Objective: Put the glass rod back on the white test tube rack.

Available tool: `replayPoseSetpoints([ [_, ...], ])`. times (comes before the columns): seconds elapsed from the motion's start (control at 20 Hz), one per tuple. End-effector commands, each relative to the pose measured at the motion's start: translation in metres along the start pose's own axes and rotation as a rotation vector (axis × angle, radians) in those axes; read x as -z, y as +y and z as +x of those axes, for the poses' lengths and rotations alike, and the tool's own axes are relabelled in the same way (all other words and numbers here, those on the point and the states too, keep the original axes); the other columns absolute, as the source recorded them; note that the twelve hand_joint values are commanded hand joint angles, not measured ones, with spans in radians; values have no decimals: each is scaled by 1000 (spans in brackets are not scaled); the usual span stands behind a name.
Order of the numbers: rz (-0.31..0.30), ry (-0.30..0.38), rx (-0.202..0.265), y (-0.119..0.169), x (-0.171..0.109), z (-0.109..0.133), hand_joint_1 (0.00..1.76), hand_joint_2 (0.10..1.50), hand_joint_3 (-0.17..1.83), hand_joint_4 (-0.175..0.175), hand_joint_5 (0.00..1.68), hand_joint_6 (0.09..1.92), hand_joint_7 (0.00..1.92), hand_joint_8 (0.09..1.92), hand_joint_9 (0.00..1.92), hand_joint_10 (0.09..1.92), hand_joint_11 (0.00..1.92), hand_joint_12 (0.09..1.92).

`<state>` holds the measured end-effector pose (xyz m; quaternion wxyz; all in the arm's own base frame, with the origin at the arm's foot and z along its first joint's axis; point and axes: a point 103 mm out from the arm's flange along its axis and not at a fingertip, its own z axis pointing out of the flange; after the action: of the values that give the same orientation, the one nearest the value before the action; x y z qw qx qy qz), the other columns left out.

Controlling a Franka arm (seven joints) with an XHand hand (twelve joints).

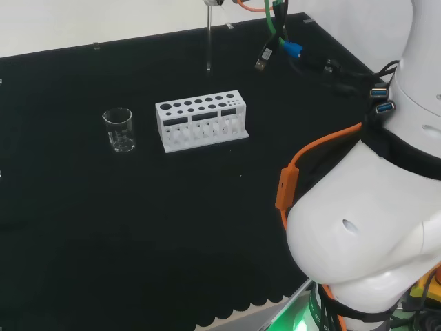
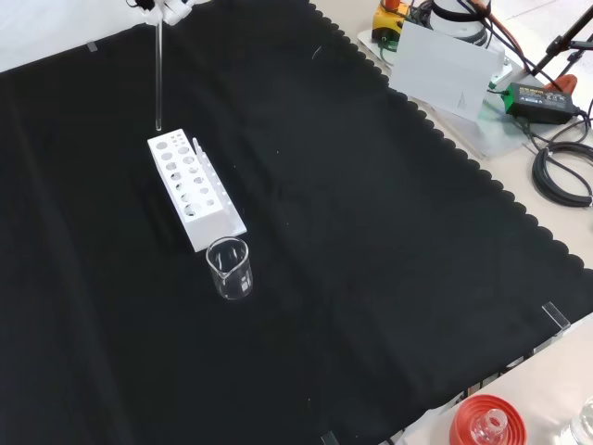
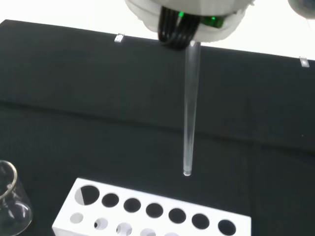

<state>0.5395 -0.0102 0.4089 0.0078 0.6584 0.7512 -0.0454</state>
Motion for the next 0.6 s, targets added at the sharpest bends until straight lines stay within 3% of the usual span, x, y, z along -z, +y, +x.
replayPoseSetpoints([
  [0.05, 40, 30, 24, 1, -33, -6, 1322, 734, 541, -175, 1161, 569, 1339, 758, 1834, 263, 1581, 694],
  [0.25, 56, 8, 23, 8, -32, 2, 1322, 734, 541, -175, 1162, 568, 1340, 757, 1835, 263, 1582, 694],
  [0.55, 42, 26, 9, -4, -34, -21, 1322, 733, 542, -175, 1162, 568, 1340, 756, 1835, 264, 1582, 694],
  [0.6, 54, 8, 12, 2, -33, -13, 1322, 733, 542, -175, 1162, 567, 1340, 756, 1835, 264, 1582, 694],
])
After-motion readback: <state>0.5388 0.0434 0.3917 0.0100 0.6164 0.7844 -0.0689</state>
